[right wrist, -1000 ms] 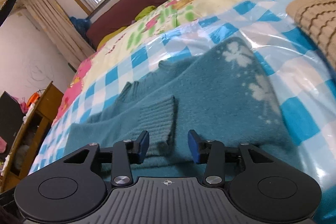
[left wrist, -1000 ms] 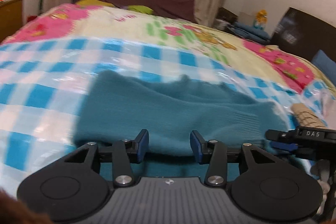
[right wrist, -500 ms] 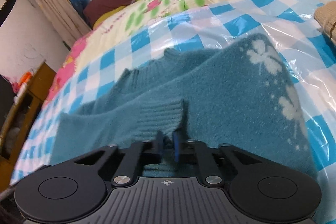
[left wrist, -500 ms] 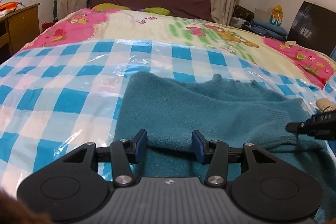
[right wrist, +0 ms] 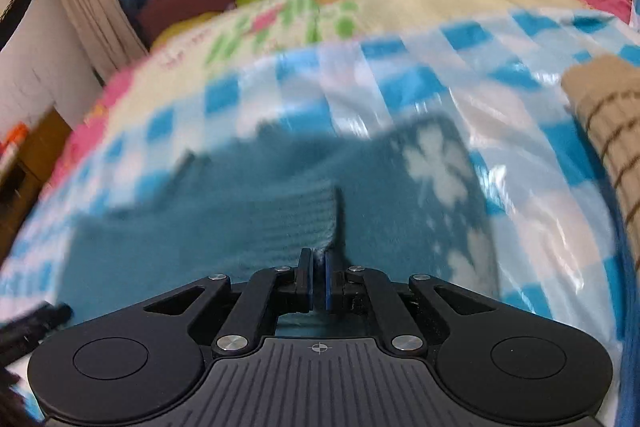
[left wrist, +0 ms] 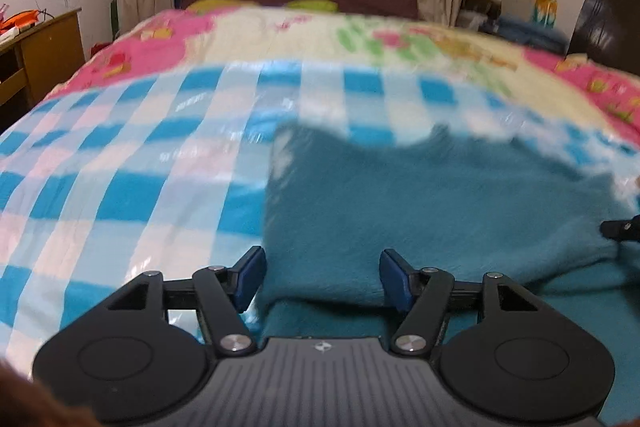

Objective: Fold small clothes

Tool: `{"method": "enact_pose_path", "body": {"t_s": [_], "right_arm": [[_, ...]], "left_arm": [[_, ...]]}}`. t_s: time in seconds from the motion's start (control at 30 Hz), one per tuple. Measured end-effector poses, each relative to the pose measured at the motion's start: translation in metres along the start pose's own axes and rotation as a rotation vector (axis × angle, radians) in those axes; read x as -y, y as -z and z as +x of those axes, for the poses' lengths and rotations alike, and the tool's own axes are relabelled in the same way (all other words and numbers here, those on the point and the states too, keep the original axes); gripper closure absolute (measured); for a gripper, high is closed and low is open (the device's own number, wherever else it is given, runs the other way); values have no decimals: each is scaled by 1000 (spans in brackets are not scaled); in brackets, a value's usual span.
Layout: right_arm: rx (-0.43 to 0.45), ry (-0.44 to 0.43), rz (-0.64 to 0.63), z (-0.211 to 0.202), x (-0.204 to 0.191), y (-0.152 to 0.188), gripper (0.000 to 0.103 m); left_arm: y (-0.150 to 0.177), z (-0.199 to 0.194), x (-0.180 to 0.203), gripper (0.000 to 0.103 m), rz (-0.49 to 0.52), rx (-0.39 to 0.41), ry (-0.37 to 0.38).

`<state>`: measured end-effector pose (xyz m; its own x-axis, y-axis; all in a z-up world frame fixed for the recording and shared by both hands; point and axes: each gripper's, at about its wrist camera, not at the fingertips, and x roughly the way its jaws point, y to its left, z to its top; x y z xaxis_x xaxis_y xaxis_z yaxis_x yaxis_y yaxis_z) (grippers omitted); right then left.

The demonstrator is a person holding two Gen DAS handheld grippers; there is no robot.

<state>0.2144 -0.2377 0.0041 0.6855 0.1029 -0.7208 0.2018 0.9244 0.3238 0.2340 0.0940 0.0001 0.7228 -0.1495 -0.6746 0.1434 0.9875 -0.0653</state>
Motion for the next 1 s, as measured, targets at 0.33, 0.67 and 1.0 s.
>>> {"method": "enact_pose_path", "body": {"t_s": [0.33, 0.67, 1.0], "right_arm": [[176, 59, -138, -50, -33, 3, 90], [-37, -44, -187, 3, -58, 17, 93], [-32, -65, -159, -36, -44, 24, 90]], "left_arm": [[-3, -22, -7, 36, -24, 40, 50], [2, -6, -5, 36, -18, -14, 12], [15, -40, -19, 35, -50, -37, 28]]}}
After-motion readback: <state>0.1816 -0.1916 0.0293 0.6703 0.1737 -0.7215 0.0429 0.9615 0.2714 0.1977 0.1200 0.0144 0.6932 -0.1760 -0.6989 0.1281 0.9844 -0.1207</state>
